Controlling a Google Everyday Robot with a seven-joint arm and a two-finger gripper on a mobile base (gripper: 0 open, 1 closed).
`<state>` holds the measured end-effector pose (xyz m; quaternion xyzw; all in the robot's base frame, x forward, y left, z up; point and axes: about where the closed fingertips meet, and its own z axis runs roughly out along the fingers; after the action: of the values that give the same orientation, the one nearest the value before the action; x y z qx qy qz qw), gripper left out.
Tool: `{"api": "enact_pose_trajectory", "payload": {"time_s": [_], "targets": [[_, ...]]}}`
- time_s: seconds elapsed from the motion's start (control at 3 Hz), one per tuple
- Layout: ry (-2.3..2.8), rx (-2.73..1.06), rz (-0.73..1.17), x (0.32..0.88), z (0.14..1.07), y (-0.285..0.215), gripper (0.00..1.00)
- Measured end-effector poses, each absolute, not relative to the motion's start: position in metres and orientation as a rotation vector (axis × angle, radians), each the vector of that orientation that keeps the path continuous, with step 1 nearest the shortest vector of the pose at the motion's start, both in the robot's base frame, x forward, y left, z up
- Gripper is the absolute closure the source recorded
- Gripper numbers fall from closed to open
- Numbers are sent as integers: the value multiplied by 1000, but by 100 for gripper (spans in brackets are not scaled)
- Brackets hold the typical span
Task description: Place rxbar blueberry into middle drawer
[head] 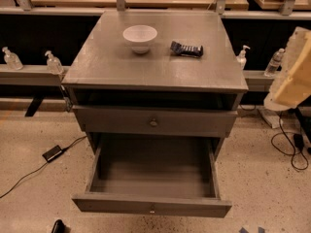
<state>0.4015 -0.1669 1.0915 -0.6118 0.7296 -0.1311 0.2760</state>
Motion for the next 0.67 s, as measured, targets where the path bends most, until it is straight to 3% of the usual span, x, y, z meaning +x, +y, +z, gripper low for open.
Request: {"api": "enact_pose_trajectory", "payload": {"time_s": [0.67], "targets": [[1921,-1615,-343,403,1101,-168,0]]}}
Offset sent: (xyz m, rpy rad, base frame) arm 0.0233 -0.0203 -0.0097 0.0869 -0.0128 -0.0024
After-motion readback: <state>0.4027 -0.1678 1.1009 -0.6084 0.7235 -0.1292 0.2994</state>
